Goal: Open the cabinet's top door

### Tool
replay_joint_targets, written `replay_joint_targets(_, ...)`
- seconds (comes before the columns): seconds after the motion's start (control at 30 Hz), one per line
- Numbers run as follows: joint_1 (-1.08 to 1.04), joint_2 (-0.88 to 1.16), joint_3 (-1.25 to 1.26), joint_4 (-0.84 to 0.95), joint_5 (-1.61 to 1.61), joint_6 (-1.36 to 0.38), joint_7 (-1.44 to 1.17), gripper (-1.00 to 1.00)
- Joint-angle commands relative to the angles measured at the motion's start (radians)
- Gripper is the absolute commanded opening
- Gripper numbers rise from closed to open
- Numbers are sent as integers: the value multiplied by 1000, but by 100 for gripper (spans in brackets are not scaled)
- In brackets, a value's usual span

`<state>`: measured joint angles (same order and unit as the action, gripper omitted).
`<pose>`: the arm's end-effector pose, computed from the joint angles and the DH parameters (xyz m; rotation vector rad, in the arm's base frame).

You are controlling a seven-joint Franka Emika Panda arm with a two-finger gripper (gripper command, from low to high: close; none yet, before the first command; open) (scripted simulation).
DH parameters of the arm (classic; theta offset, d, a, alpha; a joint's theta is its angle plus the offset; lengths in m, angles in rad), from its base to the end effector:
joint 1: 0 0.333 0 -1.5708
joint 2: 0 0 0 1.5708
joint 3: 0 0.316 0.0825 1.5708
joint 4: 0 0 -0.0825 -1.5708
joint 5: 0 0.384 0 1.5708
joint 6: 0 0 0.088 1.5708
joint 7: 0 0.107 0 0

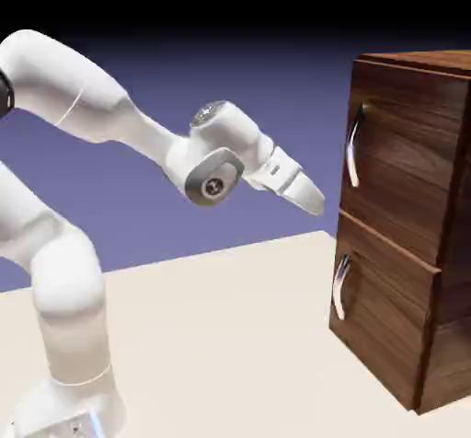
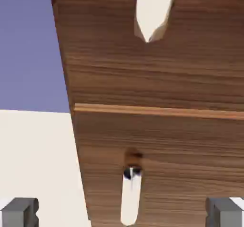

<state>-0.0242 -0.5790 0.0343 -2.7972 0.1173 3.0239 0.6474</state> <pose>0.3901 -0.0045 0.4658 -2.4683 0.9652 -1.0502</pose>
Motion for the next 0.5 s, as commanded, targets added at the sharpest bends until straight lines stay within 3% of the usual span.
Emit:
replay_joint_targets(0.0, -13, -3, 13, 5, 44, -5, -35, 0)
replay_joint_targets(0.47, -202, -50, 191, 71, 653, -73, -520, 0)
